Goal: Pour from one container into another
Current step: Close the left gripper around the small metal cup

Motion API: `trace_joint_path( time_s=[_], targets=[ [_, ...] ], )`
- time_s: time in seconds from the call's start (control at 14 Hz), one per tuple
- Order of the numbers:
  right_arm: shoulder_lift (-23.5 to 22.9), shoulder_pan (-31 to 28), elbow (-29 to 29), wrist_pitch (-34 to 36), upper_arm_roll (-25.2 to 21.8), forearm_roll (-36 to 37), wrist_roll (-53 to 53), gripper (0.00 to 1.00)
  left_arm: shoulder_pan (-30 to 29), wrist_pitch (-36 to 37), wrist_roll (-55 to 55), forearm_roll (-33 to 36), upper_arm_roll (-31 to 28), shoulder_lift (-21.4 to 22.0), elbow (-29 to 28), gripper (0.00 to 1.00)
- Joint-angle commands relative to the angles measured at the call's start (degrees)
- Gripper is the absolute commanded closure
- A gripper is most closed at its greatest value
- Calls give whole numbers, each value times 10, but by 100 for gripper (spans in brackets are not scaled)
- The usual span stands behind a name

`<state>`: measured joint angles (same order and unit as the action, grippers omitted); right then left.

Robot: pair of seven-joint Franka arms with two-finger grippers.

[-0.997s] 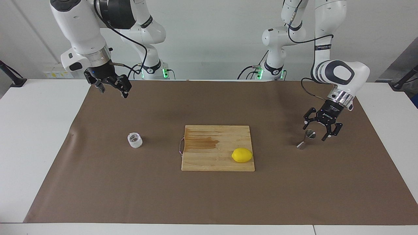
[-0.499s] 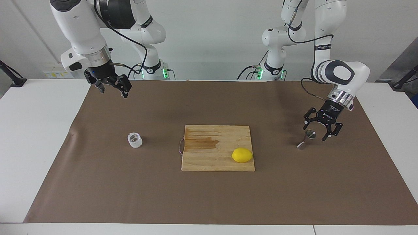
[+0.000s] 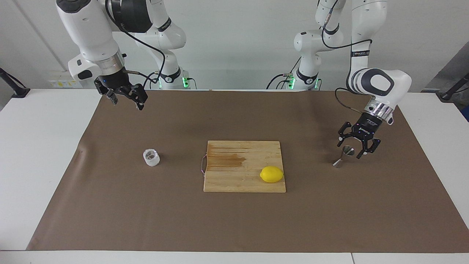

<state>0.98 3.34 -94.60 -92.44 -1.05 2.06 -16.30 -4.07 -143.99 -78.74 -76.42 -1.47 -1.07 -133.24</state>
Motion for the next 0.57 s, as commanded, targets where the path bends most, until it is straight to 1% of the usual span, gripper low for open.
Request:
trace_joint_path(
  time_s=[0.0, 0.21, 0.5],
  targets=[
    [4, -1, 1, 8, -3, -3, 11, 0, 11, -16, 16, -14, -5, 3, -13, 14],
    [4, -1, 1, 7, -3, -3, 11, 0, 12, -17, 23, -14, -5, 5, -18, 19],
    [4, -1, 1, 8, -3, -3, 11, 0, 12, -15, 22, -14, -5, 6, -18, 22]
  ],
)
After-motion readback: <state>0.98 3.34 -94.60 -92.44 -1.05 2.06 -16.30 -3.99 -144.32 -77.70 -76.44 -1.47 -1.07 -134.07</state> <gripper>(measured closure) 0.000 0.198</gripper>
